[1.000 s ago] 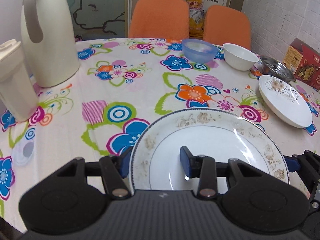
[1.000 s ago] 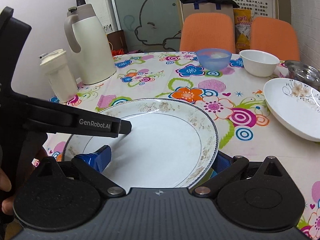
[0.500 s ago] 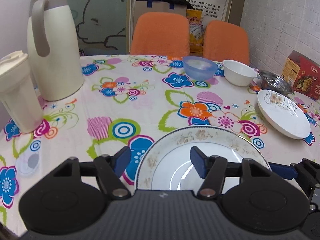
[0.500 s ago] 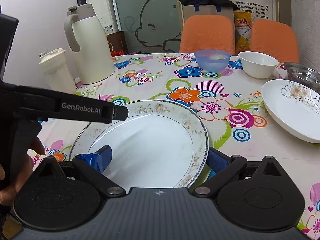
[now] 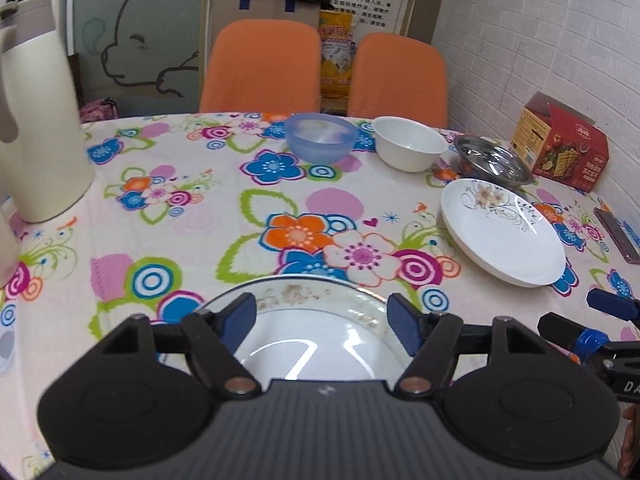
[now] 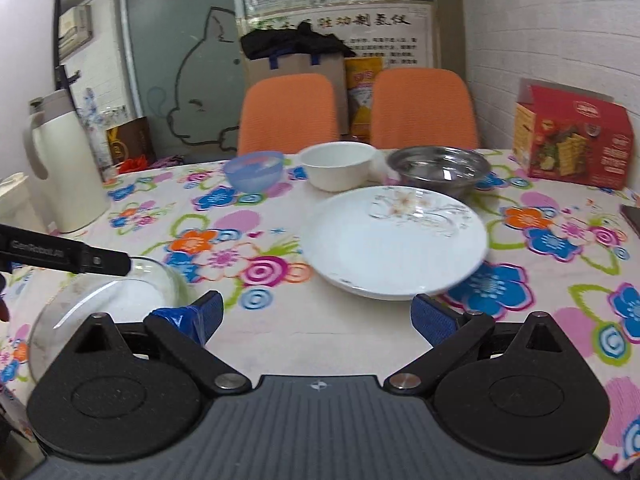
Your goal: Organize plates and bowls
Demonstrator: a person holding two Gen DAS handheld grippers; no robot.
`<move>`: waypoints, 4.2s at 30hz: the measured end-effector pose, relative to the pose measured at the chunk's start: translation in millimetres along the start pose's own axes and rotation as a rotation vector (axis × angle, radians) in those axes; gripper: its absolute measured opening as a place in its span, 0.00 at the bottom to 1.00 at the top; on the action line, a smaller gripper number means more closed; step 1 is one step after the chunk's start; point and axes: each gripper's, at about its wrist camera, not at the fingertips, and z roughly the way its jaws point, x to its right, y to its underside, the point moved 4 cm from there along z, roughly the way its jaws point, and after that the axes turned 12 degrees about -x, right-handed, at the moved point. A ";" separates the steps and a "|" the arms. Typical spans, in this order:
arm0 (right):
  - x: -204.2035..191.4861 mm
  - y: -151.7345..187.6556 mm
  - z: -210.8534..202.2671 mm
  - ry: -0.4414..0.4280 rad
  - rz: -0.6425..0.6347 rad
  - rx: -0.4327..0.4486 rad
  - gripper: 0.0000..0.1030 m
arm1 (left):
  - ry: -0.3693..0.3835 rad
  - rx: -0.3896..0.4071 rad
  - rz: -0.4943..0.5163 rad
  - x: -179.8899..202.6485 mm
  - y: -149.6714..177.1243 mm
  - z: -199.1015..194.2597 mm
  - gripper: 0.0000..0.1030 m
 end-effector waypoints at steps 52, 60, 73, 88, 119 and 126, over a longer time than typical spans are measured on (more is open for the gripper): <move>40.8 -45.2 52.1 0.062 0.037 -0.057 0.88 | 0.093 -0.125 0.162 140.7 -84.5 94.6 0.45; -13.7 -31.5 0.9 0.007 -0.018 0.010 0.88 | 0.075 -0.050 0.093 96.8 -50.7 21.7 0.46; -141.7 8.3 12.9 -0.206 -0.185 -0.087 0.88 | -0.113 -0.053 -0.121 -38.4 30.9 -29.7 0.47; -169.5 20.2 25.6 -0.139 -0.307 -0.096 0.87 | -0.082 -0.018 -0.154 -64.7 45.3 -25.6 0.52; 23.0 -27.2 26.2 0.069 -0.047 -0.057 0.86 | 0.088 -0.030 -0.030 29.4 -12.6 -5.1 0.70; 86.7 -71.4 39.4 0.163 -0.077 -0.034 0.86 | 0.202 -0.071 -0.011 97.4 -79.9 43.0 0.70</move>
